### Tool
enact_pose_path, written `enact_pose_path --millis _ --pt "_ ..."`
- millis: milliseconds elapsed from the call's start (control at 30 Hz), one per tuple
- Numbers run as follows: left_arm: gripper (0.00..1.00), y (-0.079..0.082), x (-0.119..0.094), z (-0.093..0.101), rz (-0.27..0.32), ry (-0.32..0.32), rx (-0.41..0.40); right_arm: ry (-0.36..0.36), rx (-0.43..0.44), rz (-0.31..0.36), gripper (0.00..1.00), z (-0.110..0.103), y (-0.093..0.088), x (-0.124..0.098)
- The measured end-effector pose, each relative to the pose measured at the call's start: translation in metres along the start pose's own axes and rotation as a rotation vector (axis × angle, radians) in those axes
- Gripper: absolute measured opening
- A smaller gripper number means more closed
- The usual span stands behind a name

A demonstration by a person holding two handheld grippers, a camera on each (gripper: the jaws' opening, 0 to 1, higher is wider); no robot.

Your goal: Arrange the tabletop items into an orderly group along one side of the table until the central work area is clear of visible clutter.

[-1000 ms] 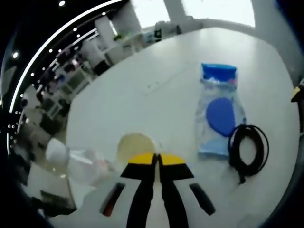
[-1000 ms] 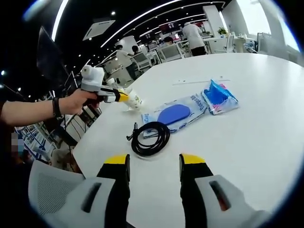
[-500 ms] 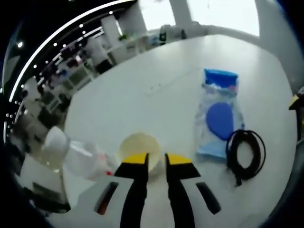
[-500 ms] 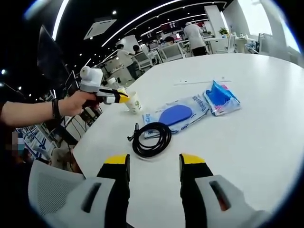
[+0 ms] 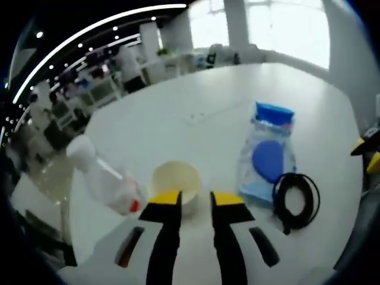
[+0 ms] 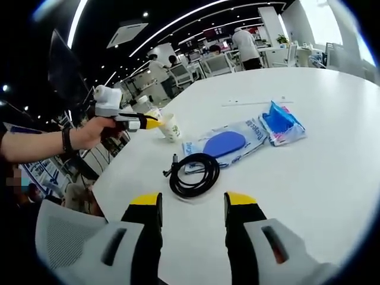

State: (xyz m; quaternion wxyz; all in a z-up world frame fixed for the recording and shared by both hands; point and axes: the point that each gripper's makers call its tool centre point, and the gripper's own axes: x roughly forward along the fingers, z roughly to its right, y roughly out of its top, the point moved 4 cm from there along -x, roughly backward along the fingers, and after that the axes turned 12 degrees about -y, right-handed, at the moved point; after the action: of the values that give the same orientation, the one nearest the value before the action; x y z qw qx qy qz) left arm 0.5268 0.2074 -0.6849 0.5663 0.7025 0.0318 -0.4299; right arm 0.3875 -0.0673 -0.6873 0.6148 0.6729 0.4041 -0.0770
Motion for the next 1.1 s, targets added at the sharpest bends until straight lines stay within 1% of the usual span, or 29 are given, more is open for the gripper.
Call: enact_pose_path --millis 100,200,333,433,533,700,867,1000,1067,1100 --pt "0.19 -0.006 -0.003 0.001 0.010 -0.009 -0.007 0.005 -0.004 0.001 0.41 -0.004 0.001 0.001" --pt "0.22 -0.009 -0.005 0.003 0.020 -0.021 -0.002 0.007 -0.006 0.000 0.41 -0.006 0.001 0.002" --pt "0.23 -0.007 -0.008 0.006 0.047 -0.031 0.029 0.009 -0.010 -0.007 0.41 -0.009 -0.003 0.002" --pt "0.23 -0.004 -0.008 0.008 0.053 -0.037 0.080 0.008 -0.011 -0.012 0.41 -0.010 -0.006 0.001" --pt "0.23 -0.001 -0.006 0.007 0.044 -0.042 0.112 0.005 -0.007 -0.014 0.41 -0.011 -0.008 0.000" --pt "0.25 0.005 0.001 0.003 0.036 -0.050 0.127 0.004 -0.012 -0.016 0.41 -0.011 -0.011 -0.003" --pt "0.25 0.007 0.010 -0.002 0.015 -0.079 0.115 -0.006 -0.010 -0.021 0.41 -0.008 -0.016 -0.007" --pt "0.23 0.007 0.018 -0.005 -0.004 -0.084 0.130 -0.016 0.000 -0.025 0.41 -0.004 -0.019 -0.009" --pt "0.20 0.005 0.020 -0.004 -0.024 -0.083 0.149 -0.019 0.009 -0.025 0.41 -0.002 -0.020 -0.010" --pt "0.18 0.005 0.021 -0.003 -0.026 -0.086 0.149 -0.021 0.013 -0.024 0.40 -0.002 -0.020 -0.010"
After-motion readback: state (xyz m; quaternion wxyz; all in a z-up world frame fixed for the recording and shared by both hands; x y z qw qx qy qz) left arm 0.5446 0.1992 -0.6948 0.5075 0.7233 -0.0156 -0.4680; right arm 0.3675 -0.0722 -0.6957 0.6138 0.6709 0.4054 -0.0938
